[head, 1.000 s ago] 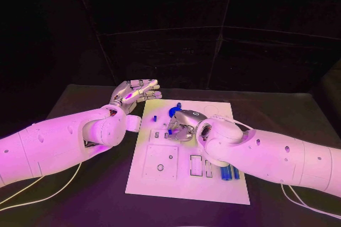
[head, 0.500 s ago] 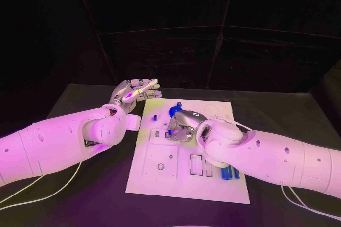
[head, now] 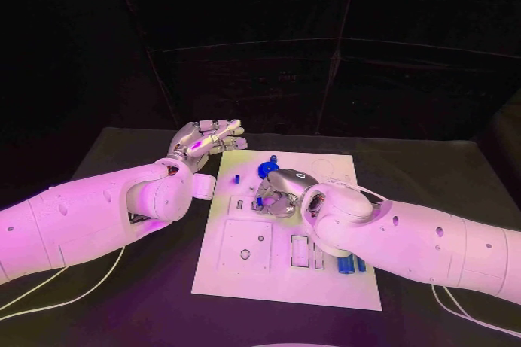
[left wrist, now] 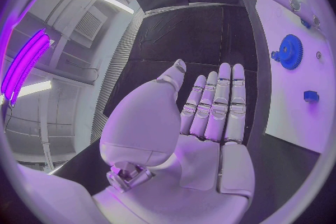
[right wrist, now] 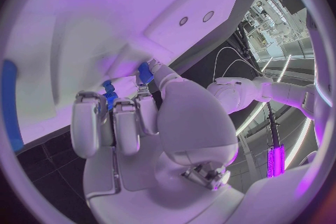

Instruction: Assemble the parts on the task board

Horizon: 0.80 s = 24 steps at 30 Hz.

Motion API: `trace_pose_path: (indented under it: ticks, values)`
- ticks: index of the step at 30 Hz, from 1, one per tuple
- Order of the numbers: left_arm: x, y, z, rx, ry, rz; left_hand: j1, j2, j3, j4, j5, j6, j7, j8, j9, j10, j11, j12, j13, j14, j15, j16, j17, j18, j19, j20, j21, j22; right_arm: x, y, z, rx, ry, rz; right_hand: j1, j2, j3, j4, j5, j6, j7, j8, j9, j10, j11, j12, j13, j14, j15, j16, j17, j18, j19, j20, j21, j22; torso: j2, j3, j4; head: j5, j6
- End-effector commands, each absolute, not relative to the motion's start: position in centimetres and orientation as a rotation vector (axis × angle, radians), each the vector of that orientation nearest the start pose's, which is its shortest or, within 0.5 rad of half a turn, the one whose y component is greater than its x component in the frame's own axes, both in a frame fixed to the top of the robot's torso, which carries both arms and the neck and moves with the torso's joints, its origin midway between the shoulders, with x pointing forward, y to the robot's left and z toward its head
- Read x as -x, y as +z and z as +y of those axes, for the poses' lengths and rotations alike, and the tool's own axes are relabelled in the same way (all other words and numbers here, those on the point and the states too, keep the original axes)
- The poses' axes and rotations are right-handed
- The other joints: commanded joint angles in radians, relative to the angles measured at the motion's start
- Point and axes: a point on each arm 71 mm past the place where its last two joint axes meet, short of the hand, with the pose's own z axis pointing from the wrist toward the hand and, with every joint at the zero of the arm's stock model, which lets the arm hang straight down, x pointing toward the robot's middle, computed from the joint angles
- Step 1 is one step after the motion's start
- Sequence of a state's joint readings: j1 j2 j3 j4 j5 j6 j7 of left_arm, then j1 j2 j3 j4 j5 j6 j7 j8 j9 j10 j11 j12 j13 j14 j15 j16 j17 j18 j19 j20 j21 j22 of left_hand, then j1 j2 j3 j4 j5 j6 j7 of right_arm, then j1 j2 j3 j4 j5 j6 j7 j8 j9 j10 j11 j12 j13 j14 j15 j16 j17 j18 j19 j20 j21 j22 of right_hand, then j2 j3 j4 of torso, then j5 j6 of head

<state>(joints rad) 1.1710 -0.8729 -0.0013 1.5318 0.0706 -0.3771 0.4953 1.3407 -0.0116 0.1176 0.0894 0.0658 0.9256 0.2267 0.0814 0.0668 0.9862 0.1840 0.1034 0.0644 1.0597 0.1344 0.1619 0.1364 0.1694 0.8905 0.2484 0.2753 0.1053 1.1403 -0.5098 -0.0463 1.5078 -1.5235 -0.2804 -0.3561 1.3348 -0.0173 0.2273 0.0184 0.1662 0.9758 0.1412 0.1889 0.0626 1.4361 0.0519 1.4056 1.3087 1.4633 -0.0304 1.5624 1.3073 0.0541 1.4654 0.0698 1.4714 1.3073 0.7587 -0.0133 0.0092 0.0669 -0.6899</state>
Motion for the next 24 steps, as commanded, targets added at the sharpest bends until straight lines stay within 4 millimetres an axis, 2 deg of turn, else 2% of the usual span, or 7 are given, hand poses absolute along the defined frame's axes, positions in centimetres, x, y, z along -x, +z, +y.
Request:
trace_pose_path:
  ticks: [1, 15, 24]
  values:
    - [-49.03, -17.15, 22.84, 1.164, -1.558, 1.244, -0.001, 0.009, 0.001, -0.008, -0.004, 0.005, 0.003, -0.004, -0.002, 0.007, -0.003, -0.004, -0.001, 0.005, 0.003, -0.003, 0.001, 0.014, 0.008, -0.001, -0.003, -0.001, -45.53, -21.86, -5.07, 0.224, 0.682, 1.801, 0.002, -0.014, 0.006, -0.002, -0.006, -0.008, 0.001, -0.005, 0.002, -0.004, 0.002, -0.004, 0.066, 0.104, 0.008, 0.001, 0.248, -0.008, 0.023, 0.008, -0.006, 0.031, 0.0, 0.0, 0.0, 0.0, 0.0]
    - [-49.05, -17.17, 22.86, 1.165, -1.557, 1.246, -0.001, 0.009, 0.001, -0.009, -0.004, 0.005, 0.003, -0.005, -0.002, 0.006, -0.002, -0.005, -0.001, 0.005, 0.003, -0.004, 0.001, 0.014, 0.008, -0.001, -0.003, -0.002, -45.49, -21.92, -5.06, 0.228, 0.681, 1.8, -0.003, -0.027, 0.007, -0.005, -0.011, -0.018, 0.006, -0.011, 0.002, -0.006, 0.007, -0.007, 0.064, 0.104, 0.012, 0.001, 0.247, -0.008, 0.022, 0.012, -0.007, 0.029, 0.0, -0.0007, 0.0007, -0.003, 0.0]
    - [-49.05, -17.18, 22.89, 1.166, -1.557, 1.246, -0.001, 0.009, 0.001, -0.009, -0.004, 0.005, 0.003, -0.005, -0.002, 0.006, -0.002, -0.005, -0.001, 0.005, 0.003, -0.004, 0.001, 0.014, 0.008, -0.001, -0.003, -0.002, -45.53, -21.92, -5.08, 0.226, 0.679, 1.797, -0.027, -0.053, -0.005, 0.002, -0.03, -0.039, 0.011, -0.022, 0.003, -0.01, 0.013, -0.01, 0.059, 0.103, 0.018, 0.0, 0.244, -0.007, 0.021, 0.018, -0.009, 0.027, 0.0, -0.0006, 0.0006, -0.003, -0.001]
